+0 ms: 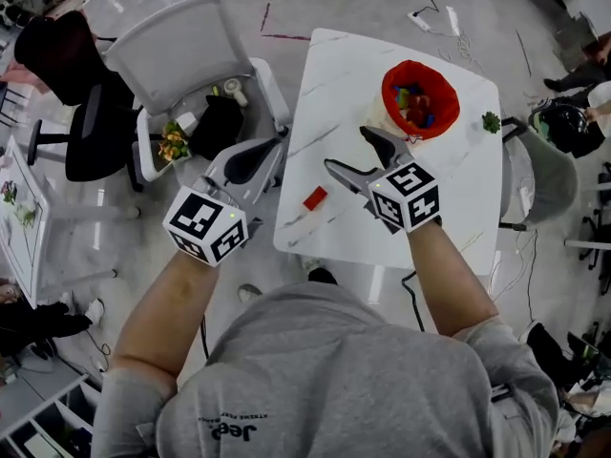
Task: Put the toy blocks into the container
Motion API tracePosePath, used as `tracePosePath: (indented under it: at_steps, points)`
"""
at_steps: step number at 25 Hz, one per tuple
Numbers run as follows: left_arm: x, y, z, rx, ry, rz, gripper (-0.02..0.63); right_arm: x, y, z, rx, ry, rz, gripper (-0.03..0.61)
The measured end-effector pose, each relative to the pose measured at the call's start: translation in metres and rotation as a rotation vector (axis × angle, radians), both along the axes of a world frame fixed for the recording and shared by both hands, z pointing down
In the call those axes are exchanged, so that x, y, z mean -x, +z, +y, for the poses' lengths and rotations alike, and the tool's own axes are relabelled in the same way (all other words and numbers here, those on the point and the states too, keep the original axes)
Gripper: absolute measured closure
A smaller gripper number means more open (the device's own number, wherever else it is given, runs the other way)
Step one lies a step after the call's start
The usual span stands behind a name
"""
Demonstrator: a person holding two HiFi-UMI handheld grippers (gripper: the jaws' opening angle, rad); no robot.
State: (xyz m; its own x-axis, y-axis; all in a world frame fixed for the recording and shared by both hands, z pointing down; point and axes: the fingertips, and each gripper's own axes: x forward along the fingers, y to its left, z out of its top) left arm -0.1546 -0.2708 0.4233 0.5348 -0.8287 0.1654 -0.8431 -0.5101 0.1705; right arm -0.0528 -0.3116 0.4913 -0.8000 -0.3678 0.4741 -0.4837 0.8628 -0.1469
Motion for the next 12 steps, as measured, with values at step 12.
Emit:
tracePosePath:
  at_steps: [12]
  points:
    - [0.060,0.047,0.070,0.085,-0.054,0.018,0.555,0.034,0.145,0.075,0.115,-0.083,0.286,0.209]
